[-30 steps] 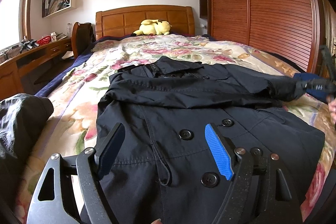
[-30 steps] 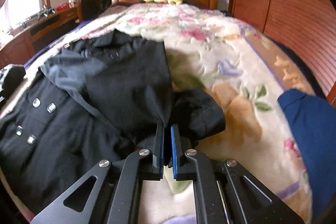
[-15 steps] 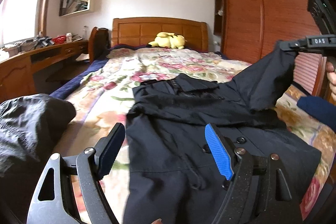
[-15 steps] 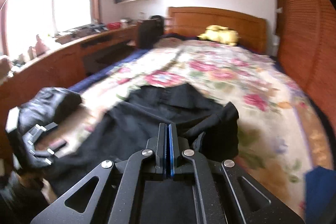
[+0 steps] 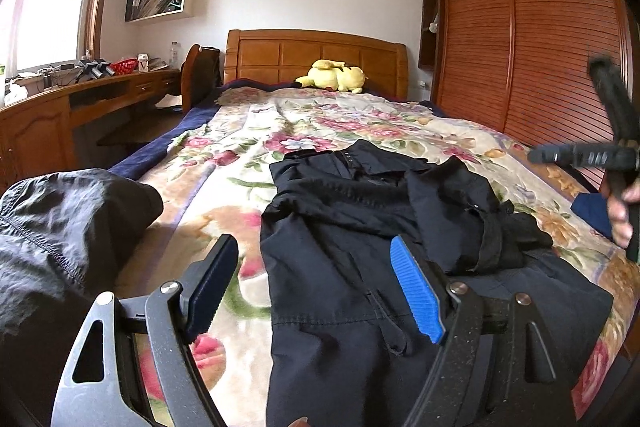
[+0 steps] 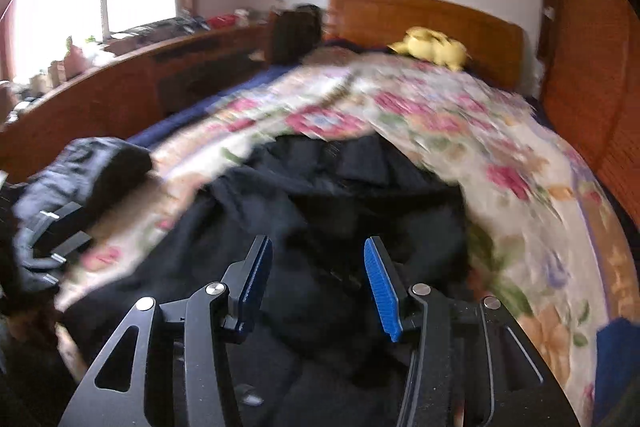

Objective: Fold large clothes

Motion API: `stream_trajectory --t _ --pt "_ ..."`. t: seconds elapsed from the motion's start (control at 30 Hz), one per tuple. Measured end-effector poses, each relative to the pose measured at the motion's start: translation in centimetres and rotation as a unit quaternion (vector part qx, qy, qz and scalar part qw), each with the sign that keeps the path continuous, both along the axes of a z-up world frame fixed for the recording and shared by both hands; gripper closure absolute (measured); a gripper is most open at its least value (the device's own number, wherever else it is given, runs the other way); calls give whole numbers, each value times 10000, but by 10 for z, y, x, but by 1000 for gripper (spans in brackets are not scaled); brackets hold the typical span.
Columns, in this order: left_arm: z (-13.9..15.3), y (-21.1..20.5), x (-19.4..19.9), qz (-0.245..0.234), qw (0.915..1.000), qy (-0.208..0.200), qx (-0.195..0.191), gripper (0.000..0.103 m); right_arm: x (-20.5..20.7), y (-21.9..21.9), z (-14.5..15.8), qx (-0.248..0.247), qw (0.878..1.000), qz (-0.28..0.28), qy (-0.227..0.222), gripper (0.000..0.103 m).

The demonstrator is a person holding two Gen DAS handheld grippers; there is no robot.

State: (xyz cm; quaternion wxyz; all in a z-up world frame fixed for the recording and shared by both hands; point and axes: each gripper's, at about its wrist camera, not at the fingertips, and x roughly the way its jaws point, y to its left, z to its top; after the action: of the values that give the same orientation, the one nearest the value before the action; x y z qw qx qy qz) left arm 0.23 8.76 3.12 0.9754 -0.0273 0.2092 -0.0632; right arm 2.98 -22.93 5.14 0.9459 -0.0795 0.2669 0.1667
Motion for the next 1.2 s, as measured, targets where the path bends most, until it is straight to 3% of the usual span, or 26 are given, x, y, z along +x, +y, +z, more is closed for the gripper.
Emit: stream_trajectory --t 0.2,0.47,0.57,0.67,0.7,0.8,0.97,1.2 --pt "0 -5 1 -50 10000 -7 31 24 34 -16 -48 160 9975 -390 564 52" --pt "-6 -13 1 -134 9996 107 241 24 43 -6 -87 352 9930 -269 1092 51" --pt "-6 -11 1 -148 9996 127 220 24 59 -2 -104 185 9891 -295 1428 51" --pt "-5 -11 1 -149 9996 118 212 24 64 9 -106 58 9889 -169 1473 52" --pt "-6 -11 1 -146 9996 119 218 24 64 14 -105 46 9892 -107 1460 66" --pt "-3 -7 -1 -143 9997 88 163 24 64 23 -91 -12 9915 66 1296 93" --pt "4 3 -4 -80 9999 -16 70 24 58 45 -37 -70 9969 434 651 98" --pt "5 19 -4 87 10000 -33 -29 24 57 129 27 -240 9928 1175 -62 99"
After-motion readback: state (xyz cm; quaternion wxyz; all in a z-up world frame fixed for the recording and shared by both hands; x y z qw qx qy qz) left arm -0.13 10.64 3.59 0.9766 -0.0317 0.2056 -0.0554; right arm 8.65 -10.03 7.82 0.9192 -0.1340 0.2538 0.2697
